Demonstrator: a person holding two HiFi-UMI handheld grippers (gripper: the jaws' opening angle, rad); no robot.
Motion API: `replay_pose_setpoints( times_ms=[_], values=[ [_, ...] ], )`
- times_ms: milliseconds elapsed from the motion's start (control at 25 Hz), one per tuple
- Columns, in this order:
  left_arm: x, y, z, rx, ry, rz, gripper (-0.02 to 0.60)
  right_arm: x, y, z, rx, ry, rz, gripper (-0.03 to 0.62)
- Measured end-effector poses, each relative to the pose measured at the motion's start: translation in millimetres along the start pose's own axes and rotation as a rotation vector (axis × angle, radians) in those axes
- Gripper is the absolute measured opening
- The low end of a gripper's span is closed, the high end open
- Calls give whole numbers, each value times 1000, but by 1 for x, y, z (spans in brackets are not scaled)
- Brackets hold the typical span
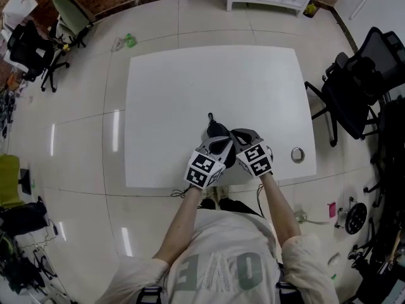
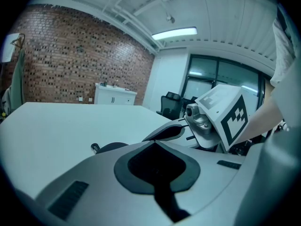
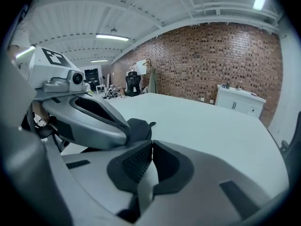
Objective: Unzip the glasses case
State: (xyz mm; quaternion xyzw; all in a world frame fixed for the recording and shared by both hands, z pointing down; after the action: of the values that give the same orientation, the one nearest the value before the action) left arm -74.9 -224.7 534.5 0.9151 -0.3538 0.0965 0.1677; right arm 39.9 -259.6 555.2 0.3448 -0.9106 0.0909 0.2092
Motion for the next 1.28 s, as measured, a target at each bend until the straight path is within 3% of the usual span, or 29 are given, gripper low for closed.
replay_pose_setpoints(
  times_ms=[280,480,720,800,1000,1160,1280],
  values=[
    [4,2,0,-28,6,1,-8,7,-7,0,-5,4,42,2],
    [-26,-12,7,-277,-103,86,-9,4,-4,-2,17,3,15,1],
    [-23,-56,-28,-383,41,6,-9,0,-5,-2,8,-4,-2,0],
    [-23,-56,-31,-386,54,13,-9,-3,-4,-5,21,-4,-14,1],
    [-35,-53,-29,-281,98,84,-8,-15,-2,-8,41,-15,-45,2],
    [-45,-46,-27,-360,106,123,-8,-33,-1,-19,78,-18,-77,0],
    [-54,-41,-26,-318,122,170,-8,-52,6,-32,135,-25,-111,0]
  ],
)
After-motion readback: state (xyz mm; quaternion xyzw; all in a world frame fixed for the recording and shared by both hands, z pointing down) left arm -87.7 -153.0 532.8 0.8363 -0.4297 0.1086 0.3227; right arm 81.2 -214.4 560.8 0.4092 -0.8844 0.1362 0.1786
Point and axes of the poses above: the fingertips, and each gripper's own axes: x forward along the fingers, y to its left, z out of its top, the point moved 9 cm from there along -x, backward along the fingers, and after that the axes turned 9 degrees about -y, right-handed, at the moved point
